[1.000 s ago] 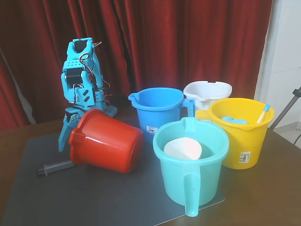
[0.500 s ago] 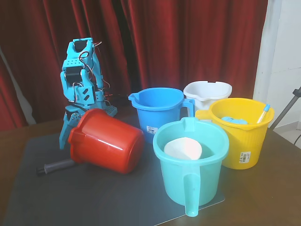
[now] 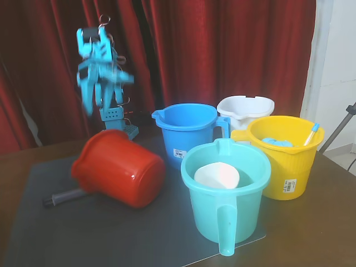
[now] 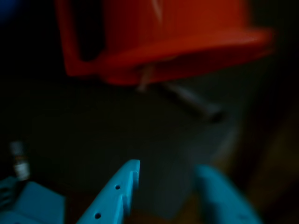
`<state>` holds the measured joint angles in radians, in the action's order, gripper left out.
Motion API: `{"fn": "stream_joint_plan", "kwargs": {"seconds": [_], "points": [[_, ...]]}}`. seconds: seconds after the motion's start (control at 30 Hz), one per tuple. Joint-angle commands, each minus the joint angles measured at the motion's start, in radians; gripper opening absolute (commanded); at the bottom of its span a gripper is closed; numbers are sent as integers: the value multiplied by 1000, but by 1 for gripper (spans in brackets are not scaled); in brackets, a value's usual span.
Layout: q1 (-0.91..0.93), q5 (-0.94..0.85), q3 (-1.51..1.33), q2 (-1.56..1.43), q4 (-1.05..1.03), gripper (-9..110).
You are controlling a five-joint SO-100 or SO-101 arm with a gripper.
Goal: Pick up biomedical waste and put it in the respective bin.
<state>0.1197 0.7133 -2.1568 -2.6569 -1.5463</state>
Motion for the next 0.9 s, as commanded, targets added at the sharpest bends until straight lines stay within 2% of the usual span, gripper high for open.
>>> {"fn": "stream_joint_plan", "kwargs": {"seconds": [0.0, 0.03, 0.17, 0.57, 0.73, 0.87], "points": [[0, -81, 15, -245, -57, 3], [0, -144, -12, -368, -87, 1], [-5, -293, -40, -532, -155, 0], [-11, -390, -141, -451, -112, 0], [-12, -595, -295, -451, -5, 0], [-14, -623, -446, -451, 75, 0]]}}
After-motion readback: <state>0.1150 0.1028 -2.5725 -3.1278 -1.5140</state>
